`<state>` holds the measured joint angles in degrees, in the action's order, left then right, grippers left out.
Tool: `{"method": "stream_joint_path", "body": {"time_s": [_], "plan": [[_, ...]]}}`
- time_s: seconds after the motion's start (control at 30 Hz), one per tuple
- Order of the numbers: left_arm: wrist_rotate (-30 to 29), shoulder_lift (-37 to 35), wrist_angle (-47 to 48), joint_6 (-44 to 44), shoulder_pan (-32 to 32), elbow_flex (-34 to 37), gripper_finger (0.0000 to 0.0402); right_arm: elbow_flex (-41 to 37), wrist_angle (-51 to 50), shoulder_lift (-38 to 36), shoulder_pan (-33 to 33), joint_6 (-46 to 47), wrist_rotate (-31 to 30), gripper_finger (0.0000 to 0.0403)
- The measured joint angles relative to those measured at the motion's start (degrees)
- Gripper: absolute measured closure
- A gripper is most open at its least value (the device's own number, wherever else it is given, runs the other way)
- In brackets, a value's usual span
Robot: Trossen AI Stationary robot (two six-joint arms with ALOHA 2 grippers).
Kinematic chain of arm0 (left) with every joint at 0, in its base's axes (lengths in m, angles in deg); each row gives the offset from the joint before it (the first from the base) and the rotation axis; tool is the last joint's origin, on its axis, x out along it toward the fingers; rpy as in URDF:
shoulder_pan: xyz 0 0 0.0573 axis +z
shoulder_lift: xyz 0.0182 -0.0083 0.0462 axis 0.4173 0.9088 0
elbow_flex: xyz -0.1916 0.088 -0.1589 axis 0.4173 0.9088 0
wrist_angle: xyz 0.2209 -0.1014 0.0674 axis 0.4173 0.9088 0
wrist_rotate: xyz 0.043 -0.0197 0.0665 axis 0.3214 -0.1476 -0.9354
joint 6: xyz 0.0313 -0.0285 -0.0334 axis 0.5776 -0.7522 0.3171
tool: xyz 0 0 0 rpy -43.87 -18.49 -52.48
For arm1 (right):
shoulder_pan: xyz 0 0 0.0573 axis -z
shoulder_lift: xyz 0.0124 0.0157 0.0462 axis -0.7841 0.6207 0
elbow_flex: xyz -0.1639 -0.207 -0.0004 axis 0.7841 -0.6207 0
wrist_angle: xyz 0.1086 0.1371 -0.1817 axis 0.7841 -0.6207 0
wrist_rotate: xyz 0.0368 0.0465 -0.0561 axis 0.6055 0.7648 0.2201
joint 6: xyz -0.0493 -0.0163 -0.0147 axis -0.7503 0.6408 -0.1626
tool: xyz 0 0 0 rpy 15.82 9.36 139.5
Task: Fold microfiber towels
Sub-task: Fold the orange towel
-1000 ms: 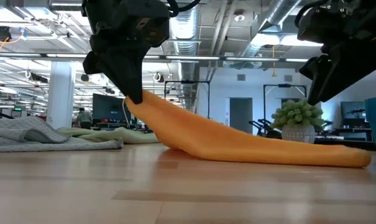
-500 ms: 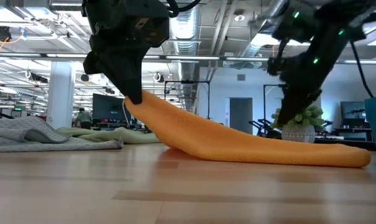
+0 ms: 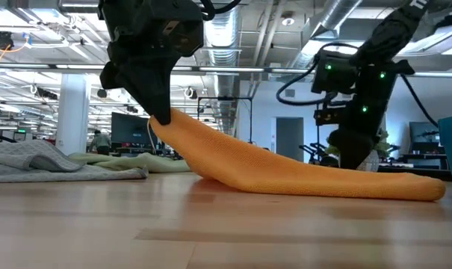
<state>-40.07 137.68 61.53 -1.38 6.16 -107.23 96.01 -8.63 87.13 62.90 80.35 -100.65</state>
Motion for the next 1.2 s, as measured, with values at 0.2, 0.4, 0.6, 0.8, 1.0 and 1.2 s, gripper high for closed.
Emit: {"method": "stream_joint_path", "body": {"time_s": [0.2, 0.4, 0.6, 0.8, 1.0, 1.2], "plan": [[0.00, 0.00, -0.01, -0.06, -0.02, 0.00, 0.0401, 1.65, -0.45, 0.42, 0.68, -1.14, -9.14, 0.0227], [0.00, 0.00, 0.00, -0.41, -0.09, 0.00, 0.0401, 1.71, -0.06, 0.53, 4.00, -3.26, -12.75, 0.0227], [0.00, 0.00, -0.02, -0.40, -0.09, -0.02, 0.0401, 1.69, -0.70, -3.42, 2.88, -4.09, -4.59, 0.0232], [0.00, 0.00, 0.00, -0.63, -0.09, -0.02, 0.0401, 1.69, -0.40, -7.46, 0.81, -4.09, 0.71, 0.0239], [0.00, 0.00, 0.00, -1.05, -0.09, -0.02, 0.0401, 1.69, -0.60, -3.24, 3.56, -4.50, 3.68, 0.0243], [0.02, 0.00, 0.00, -1.44, -0.09, -0.02, 0.0401, 2.06, 0.77, 1.74, 5.01, -7.00, 4.93, 0.0244]]}}
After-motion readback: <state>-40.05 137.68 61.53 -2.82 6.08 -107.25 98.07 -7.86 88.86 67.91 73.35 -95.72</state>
